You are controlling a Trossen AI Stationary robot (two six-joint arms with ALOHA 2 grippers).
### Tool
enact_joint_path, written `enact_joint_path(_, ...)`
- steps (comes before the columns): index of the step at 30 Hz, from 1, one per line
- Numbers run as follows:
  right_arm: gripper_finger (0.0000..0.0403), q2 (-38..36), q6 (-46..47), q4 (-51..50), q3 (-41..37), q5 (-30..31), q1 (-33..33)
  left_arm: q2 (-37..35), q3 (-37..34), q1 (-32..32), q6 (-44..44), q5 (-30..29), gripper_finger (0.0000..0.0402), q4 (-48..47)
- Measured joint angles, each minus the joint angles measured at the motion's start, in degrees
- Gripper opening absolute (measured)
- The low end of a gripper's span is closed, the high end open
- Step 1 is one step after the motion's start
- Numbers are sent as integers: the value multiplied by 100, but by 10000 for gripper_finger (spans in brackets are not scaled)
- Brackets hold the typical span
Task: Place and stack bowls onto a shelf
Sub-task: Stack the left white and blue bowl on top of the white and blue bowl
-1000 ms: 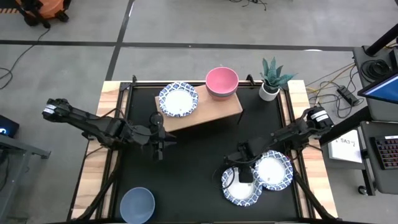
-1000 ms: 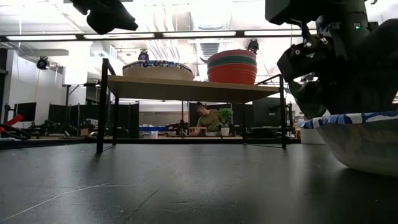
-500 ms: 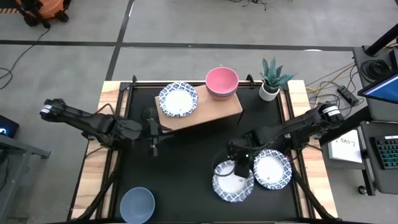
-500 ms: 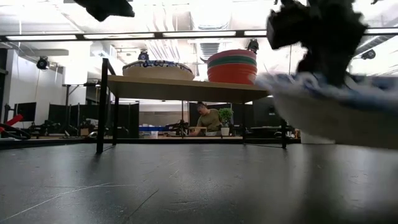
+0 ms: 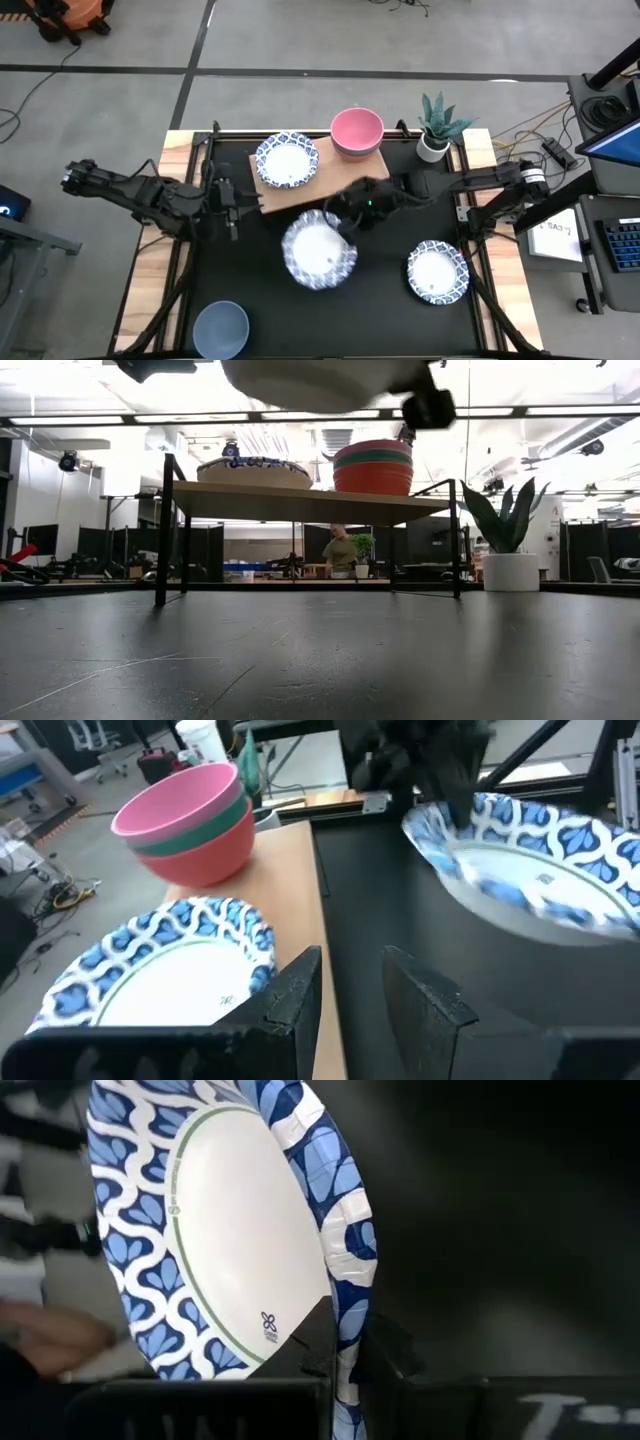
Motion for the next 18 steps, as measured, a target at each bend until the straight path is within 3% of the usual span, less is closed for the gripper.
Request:
enact_joint_path(7,13,430,51,24,1208,385,-608,-485,-42,0,-498,-381,91,-674)
enact_joint_path(18,13,1628,-177,-1268,3400,397,-2009,-1374,-448,0,-528,-461,91,-579)
